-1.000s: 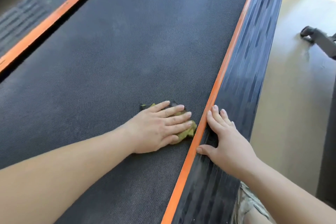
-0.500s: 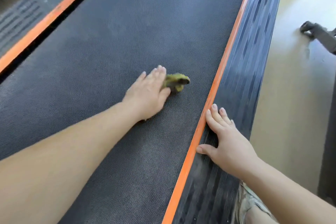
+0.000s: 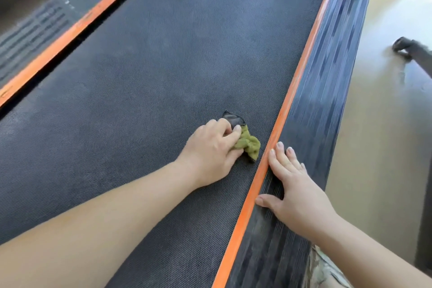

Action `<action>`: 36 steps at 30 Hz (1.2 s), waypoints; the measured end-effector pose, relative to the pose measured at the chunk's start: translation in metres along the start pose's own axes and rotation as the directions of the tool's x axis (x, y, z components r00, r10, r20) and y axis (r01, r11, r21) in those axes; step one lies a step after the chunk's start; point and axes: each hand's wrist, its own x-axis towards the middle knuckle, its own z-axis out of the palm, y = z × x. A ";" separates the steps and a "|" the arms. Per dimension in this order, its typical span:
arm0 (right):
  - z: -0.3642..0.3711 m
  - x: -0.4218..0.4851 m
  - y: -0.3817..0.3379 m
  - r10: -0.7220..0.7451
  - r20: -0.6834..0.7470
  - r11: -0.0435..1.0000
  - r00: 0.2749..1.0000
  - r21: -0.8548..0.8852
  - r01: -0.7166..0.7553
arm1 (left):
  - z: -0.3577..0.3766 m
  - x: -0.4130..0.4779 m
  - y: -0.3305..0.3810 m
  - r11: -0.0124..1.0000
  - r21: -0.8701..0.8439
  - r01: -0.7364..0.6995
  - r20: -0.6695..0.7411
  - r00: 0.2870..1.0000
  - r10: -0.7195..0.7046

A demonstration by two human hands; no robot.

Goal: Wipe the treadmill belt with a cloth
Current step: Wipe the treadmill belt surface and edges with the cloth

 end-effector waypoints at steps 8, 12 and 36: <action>0.002 0.000 0.002 0.005 0.007 1.000 1.000 0.002 -0.005 | -0.013 0.006 -0.014 0.958 0.078 -0.277 0.148 0.953 0.263; 0.001 0.001 0.001 -0.007 0.001 1.000 1.000 0.015 0.007 | -0.002 0.010 -0.036 0.893 0.162 -0.420 0.280 0.887 0.366; -0.006 0.000 -0.010 0.047 0.038 0.997 0.998 -0.056 -0.045 | 0.008 -0.064 -0.012 0.948 0.155 -0.277 0.007 0.960 0.280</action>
